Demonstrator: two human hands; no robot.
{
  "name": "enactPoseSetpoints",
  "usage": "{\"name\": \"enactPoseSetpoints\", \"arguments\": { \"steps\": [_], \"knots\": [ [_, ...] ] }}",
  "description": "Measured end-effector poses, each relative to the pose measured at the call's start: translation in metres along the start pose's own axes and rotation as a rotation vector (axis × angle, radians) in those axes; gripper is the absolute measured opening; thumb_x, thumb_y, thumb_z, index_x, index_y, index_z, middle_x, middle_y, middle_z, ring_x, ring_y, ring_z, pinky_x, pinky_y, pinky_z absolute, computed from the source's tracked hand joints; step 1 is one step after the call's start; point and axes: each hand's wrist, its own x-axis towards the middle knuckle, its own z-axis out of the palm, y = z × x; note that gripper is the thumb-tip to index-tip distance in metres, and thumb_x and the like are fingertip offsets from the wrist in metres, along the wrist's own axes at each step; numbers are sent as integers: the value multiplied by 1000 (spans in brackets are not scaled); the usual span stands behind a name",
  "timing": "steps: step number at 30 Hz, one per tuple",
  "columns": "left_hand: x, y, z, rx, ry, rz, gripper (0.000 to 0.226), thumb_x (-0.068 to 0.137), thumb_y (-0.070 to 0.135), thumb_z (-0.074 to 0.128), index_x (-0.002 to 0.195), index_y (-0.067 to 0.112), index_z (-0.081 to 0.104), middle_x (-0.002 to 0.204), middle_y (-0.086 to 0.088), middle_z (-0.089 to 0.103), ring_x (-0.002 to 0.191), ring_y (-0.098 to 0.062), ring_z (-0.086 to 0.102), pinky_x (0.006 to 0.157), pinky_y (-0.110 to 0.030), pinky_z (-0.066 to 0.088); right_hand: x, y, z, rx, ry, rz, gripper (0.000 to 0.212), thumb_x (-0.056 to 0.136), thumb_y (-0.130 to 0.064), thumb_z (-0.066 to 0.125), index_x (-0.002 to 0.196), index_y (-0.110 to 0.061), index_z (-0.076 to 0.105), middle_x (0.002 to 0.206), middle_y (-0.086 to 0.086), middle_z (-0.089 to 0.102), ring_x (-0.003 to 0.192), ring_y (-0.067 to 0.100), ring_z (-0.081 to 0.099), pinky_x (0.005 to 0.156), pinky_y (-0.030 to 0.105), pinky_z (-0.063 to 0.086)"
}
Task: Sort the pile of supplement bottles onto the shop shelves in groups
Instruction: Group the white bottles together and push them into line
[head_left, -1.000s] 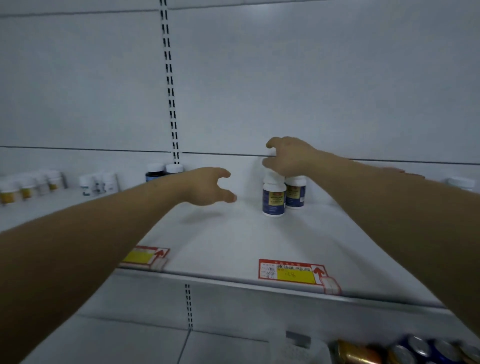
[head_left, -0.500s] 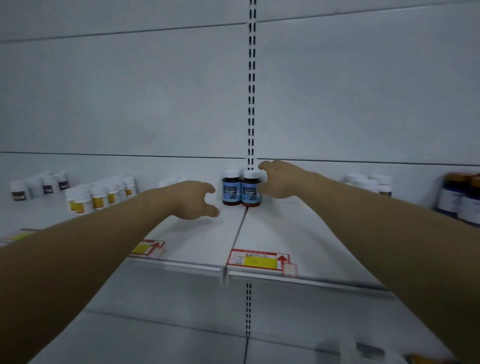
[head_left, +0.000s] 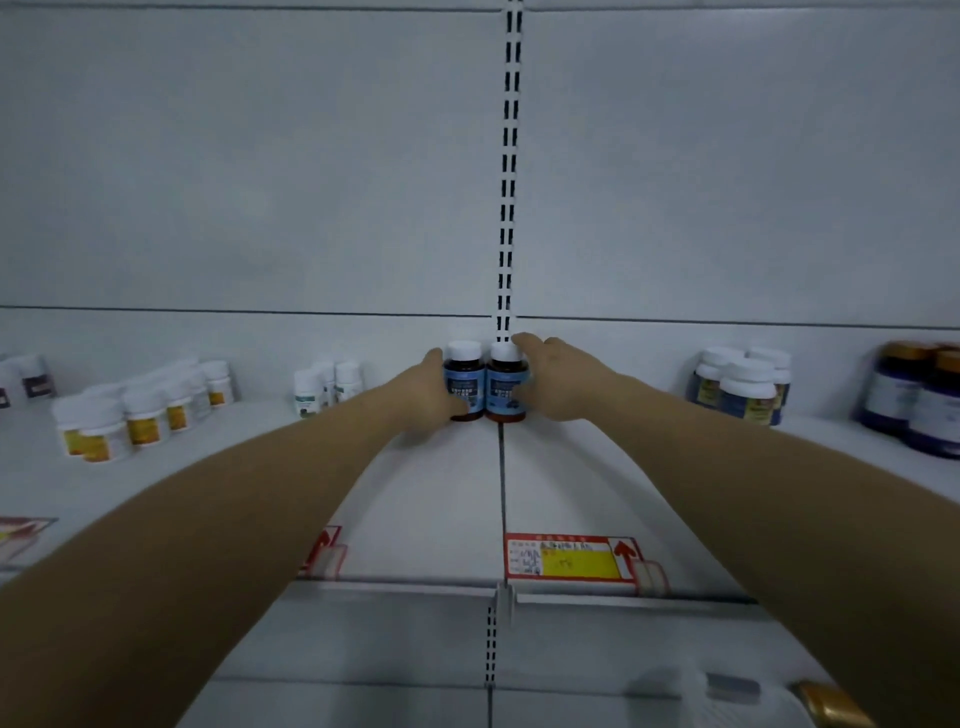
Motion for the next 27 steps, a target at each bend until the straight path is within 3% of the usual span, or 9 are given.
{"name": "enactPoseSetpoints", "arguments": {
  "steps": [3, 8, 14, 21, 23, 27],
  "knots": [
    [12, -1, 5, 41, 31, 22, 55, 90, 23, 61, 136, 8, 35, 131, -10, 51, 111, -24, 52, 87, -28, 41, 6, 4, 0, 8, 41, -11, 48, 95, -30, 53, 138, -17, 35, 123, 14, 55, 101, 27, 53, 81, 36, 44],
    [23, 9, 17, 53, 56, 68, 49, 88, 22, 64, 127, 6, 38, 117, -11, 56, 92, -19, 50, 75, -28, 40, 6, 18, -6, -18, 99, 17, 37, 96, -29, 52, 128, -14, 40, 112, 13, 60, 87, 24, 51, 71, 33, 42],
    [30, 19, 33, 3, 53, 125, 57, 85, 23, 68, 132, 11, 39, 126, -10, 56, 109, -26, 55, 90, -32, 43, -2, 36, -9, -28, 60, 26, 46, 97, -30, 49, 139, -14, 36, 128, 15, 51, 112, 30, 51, 89, 38, 44],
    [26, 23, 28, 73, 32, 50, 65, 85, 29, 69, 134, 10, 31, 114, -11, 58, 94, -22, 54, 77, -30, 42, -3, 37, -11, -66, 51, 4, 54, 95, -36, 52, 142, -16, 34, 132, 13, 43, 117, 31, 48, 95, 42, 45],
    [20, 23, 18, 128, 22, 19, 69, 86, 34, 66, 138, 10, 28, 120, -13, 56, 101, -24, 54, 79, -30, 41, 0, 35, -18, -102, 93, -21, 60, 93, -40, 53, 144, -16, 32, 136, 13, 39, 123, 31, 44, 98, 42, 43],
    [-4, 15, -10, 281, 37, -19, 70, 89, 47, 59, 145, 16, 31, 146, -8, 41, 129, -24, 43, 101, -31, 35, 10, 15, -32, -119, 134, -94, 67, 94, -44, 51, 149, -18, 24, 146, 13, 33, 131, 32, 35, 102, 42, 39]
  ]
}}
